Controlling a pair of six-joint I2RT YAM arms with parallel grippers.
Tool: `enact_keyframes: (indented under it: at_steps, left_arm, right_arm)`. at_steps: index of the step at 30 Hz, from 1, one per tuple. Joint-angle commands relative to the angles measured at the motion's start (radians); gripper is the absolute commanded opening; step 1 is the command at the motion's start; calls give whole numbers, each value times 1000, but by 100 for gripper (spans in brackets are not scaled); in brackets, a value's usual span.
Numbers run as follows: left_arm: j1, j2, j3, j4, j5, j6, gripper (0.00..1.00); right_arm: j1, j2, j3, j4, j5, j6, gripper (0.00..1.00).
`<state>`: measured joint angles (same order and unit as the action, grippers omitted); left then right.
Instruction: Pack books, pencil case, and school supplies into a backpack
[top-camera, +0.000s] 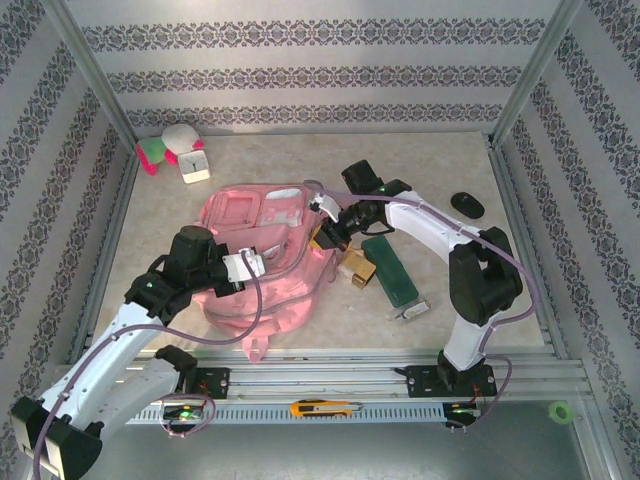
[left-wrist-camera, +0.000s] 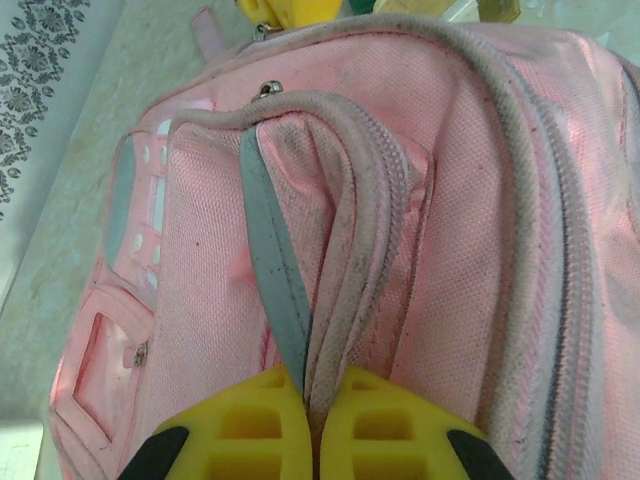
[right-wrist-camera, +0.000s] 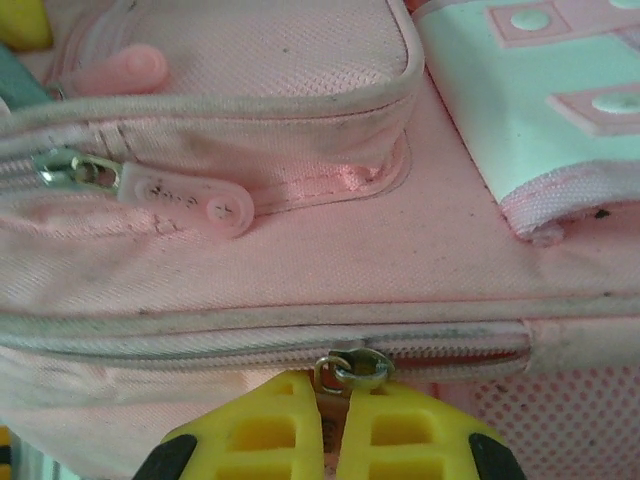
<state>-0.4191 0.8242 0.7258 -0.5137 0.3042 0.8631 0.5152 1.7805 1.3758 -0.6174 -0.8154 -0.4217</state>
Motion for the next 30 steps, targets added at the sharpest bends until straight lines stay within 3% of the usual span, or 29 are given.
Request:
enact_keyframes:
  at_steps: [1, 16, 22, 30]
  left_arm:
    - [-16, 36, 25, 135, -163, -72, 0]
    - [-102, 170, 57, 323, -359, -368, 0]
    - [-113, 206, 68, 366, -284, -495, 0]
    - [-147, 235, 34, 512, -213, -668, 0]
  right_arm:
    - [36, -82, -7, 40, -102, 144, 0]
    - [118, -219, -195, 148, -93, 385, 0]
    - [202, -291, -286, 292, -16, 508, 0]
    - [224, -297, -406, 607, 105, 914, 0]
